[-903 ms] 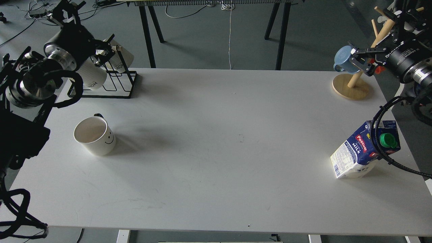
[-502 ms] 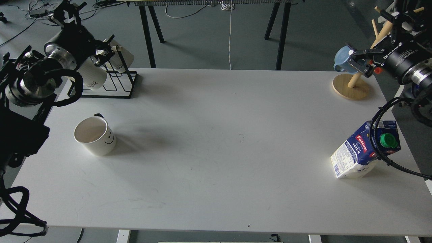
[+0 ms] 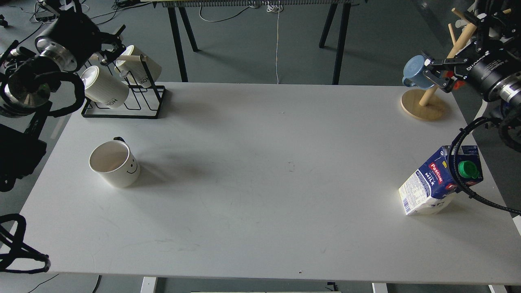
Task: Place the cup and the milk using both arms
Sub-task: 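Move the left arm down from the mug rack toward the white mug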
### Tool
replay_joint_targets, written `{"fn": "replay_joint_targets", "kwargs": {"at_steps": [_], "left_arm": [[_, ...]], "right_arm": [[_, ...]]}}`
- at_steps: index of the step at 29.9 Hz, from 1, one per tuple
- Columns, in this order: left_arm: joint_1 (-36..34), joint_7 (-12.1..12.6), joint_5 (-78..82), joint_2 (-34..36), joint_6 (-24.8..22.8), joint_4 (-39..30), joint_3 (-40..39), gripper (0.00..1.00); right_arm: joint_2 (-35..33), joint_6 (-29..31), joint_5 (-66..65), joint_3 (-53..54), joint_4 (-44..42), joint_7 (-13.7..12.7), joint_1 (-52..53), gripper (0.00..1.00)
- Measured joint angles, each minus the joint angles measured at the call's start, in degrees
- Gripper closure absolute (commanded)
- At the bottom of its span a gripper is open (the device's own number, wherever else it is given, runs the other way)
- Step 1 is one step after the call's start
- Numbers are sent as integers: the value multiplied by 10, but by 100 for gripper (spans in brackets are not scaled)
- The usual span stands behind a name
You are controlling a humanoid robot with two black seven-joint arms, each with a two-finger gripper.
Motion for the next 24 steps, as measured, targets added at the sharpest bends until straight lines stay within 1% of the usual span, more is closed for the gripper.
{"fn": "replay_joint_targets", "kwargs": {"at_steps": [3, 5, 10, 18, 21, 24], "left_arm": [[21, 2, 4, 36, -1, -52, 17, 0], [43, 3, 5, 72, 2, -101, 30, 0], [108, 4, 14, 162, 17, -205, 37, 0], [245, 2, 68, 362, 14, -383, 40, 0], [276, 1, 127, 414, 13, -426, 58, 0], [285, 0, 202, 456, 12, -445, 98, 0]], "right_arm": [[0, 5, 0, -6, -41, -10, 25, 1], [2, 8, 0, -20, -62, -15, 40, 1], [5, 22, 0, -54, -74, -18, 59, 1], [5, 28, 1, -59, -70, -18, 61, 1], [9, 28, 1, -58, -69, -18, 64, 1], [13, 29, 1, -58, -68, -18, 66, 1]]}}
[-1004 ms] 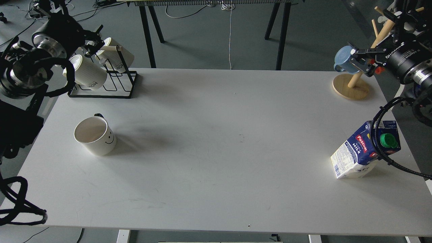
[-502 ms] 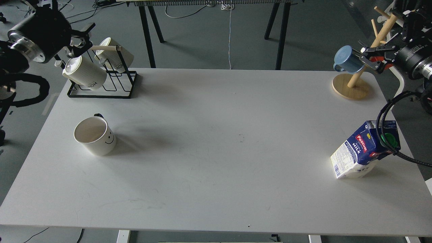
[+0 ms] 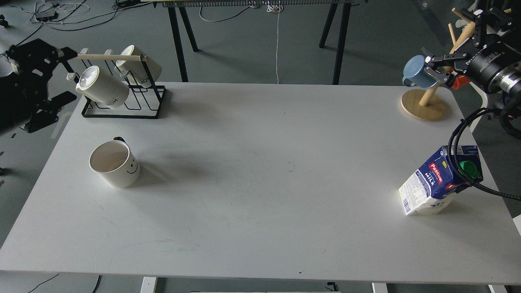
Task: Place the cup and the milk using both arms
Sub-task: 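Move the left arm down from the mug rack toward the white mug, then reach the left gripper to the white mug and grasp its rim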
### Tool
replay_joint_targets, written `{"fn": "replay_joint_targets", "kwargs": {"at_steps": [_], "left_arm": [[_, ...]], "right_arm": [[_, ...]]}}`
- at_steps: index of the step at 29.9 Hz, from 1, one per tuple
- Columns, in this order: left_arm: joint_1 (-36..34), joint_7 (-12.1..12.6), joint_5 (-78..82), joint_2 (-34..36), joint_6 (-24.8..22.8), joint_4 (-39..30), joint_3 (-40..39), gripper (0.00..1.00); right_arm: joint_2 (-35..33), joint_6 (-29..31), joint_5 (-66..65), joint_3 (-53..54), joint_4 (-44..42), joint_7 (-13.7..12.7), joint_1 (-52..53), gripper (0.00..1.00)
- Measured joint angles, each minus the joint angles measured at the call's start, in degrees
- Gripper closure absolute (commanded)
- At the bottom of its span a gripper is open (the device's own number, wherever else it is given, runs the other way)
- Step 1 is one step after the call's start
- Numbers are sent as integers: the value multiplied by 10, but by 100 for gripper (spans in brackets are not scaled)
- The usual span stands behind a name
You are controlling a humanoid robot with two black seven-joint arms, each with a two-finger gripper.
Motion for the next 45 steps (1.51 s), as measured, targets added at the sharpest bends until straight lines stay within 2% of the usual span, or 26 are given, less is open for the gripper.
{"fn": "replay_joint_targets", "kwargs": {"at_steps": [4, 12, 18, 23, 31, 45], "left_arm": [[1, -2, 108, 28, -1, -5, 41, 0], [4, -16, 351, 22, -8, 2, 83, 0], [-1, -17, 449, -21, -11, 66, 120, 1], [-10, -22, 471, -82, -26, 130, 129, 2], [-27, -23, 513, -142, -44, 176, 129, 2], [-32, -22, 550, -192, -57, 206, 133, 5]], "right_arm": [[1, 2, -1, -1, -1, 0, 0, 1], [6, 3, -2, -10, -1, 3, 0, 1], [9, 3, -2, -10, -1, 6, 0, 1], [10, 3, -2, -10, -1, 6, 0, 1], [10, 2, -2, -11, -1, 6, 0, 1], [10, -1, -2, -11, 1, 6, 0, 1]]}}
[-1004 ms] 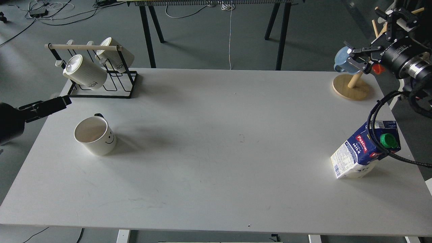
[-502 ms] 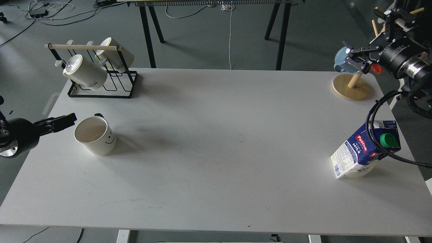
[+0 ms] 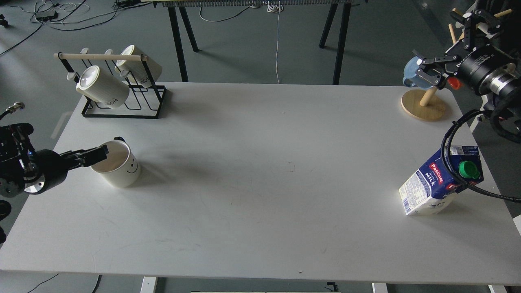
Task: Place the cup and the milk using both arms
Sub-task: 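Reach the left gripper to the white mug and grasp its rim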
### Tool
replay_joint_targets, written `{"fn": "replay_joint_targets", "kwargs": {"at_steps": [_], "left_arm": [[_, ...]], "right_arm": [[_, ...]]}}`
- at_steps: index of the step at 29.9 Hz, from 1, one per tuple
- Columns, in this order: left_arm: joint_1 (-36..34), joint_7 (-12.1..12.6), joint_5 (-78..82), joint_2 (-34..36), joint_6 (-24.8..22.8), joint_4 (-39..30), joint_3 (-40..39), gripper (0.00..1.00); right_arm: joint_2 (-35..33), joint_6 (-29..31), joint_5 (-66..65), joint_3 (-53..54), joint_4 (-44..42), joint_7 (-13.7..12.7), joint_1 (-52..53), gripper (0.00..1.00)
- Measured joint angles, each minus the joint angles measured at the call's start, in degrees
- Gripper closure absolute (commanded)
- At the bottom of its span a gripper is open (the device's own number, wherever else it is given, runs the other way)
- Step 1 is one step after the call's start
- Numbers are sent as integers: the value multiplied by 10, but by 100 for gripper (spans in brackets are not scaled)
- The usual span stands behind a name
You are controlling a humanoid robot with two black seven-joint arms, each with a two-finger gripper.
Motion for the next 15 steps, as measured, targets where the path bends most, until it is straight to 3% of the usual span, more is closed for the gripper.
{"fn": "replay_joint_targets", "kwargs": {"at_steps": [6, 15], "left_arm": [[-3, -1, 2, -3, 1, 6, 16, 15], [-5, -2, 17, -3, -11, 8, 19, 55]], "right_arm": [[0, -1, 0, 0, 0, 0, -1, 1], [2, -1, 0, 0, 0, 1, -2, 1]]}}
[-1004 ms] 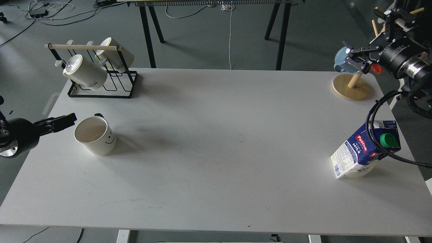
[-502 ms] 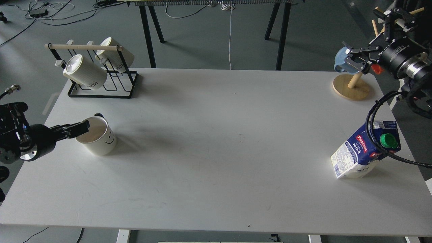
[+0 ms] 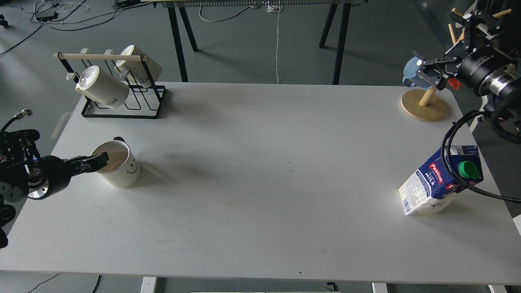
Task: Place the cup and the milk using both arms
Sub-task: 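Reach the left gripper to the white mug and grasp its rim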
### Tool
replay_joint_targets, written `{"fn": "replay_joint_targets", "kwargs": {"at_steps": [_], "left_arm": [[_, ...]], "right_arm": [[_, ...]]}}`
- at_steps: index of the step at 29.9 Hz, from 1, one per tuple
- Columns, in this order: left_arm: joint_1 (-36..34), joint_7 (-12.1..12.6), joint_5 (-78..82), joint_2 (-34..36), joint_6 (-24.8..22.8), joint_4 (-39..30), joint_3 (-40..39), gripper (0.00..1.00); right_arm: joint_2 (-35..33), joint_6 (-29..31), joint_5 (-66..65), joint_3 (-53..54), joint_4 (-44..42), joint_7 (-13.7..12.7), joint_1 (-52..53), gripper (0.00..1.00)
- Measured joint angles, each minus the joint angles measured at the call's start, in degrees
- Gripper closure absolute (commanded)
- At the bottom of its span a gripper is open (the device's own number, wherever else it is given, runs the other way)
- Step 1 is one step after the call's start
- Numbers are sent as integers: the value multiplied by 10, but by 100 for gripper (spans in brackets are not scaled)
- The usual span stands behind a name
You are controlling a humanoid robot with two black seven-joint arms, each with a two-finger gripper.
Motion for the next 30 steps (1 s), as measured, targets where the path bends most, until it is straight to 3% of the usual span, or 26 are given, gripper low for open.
{"fn": "replay_joint_targets", "kwargs": {"at_steps": [4, 8, 13, 25, 30], "left_arm": [[0, -1, 25, 0, -8, 4, 0, 62], [-1, -1, 30, -3, -13, 5, 0, 82], [-1, 0, 30, -5, -16, 6, -1, 99], [-10, 1, 33, -1, -22, -5, -1, 100], [-59, 1, 34, 16, -50, -31, -1, 100]], "right_arm": [[2, 0, 0, 0, 0, 0, 0, 1], [2, 0, 0, 0, 0, 0, 1, 1], [2, 0, 0, 0, -1, 0, 0, 1], [3, 0, 0, 0, -1, 0, 0, 1], [3, 0, 0, 0, -2, 0, 1, 1]]}}
